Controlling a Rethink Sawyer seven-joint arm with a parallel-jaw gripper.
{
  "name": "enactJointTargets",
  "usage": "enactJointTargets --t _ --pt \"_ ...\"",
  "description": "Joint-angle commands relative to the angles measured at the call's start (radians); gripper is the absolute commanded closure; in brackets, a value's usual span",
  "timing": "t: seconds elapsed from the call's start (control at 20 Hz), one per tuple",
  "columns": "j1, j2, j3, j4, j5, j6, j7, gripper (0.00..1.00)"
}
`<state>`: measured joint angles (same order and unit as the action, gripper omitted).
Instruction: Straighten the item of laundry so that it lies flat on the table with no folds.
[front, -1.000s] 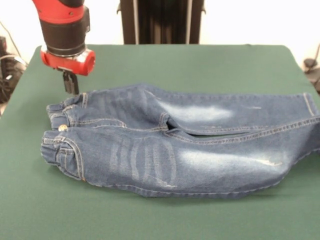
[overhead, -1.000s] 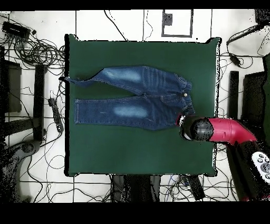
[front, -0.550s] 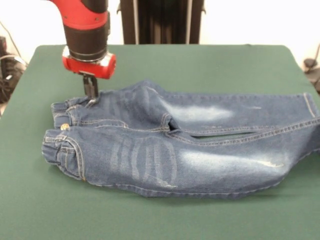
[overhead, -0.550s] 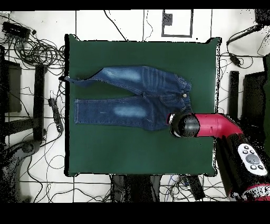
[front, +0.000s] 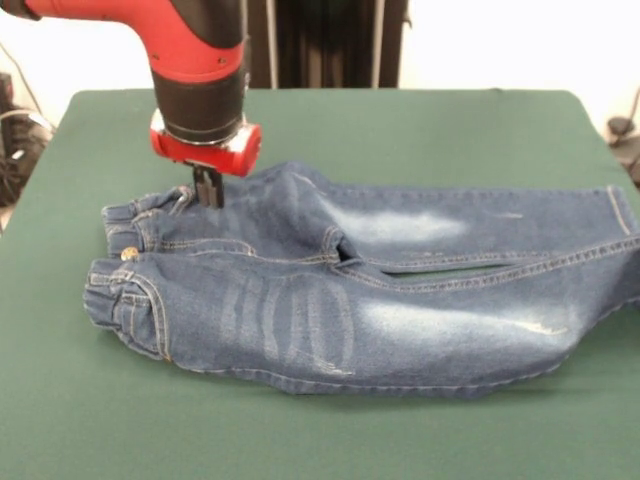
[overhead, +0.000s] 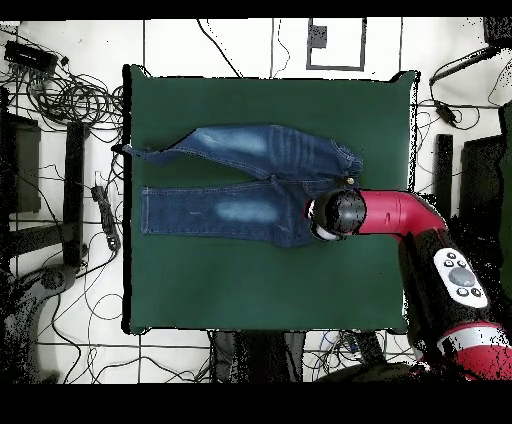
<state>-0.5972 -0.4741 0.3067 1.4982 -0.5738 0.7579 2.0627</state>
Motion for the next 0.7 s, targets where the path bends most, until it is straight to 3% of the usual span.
enactJointTargets --t 0.05,0.35,0.7 --pt "0.052 0.041 0.025 -0.120 0.078 0.170 -0.011 1.00" --pt "0.074 0.020 0.032 -0.179 0.106 0.269 -0.030 1.00" --pt "0.108 0.074 0.048 -0.288 0.139 0.350 -0.020 1.00"
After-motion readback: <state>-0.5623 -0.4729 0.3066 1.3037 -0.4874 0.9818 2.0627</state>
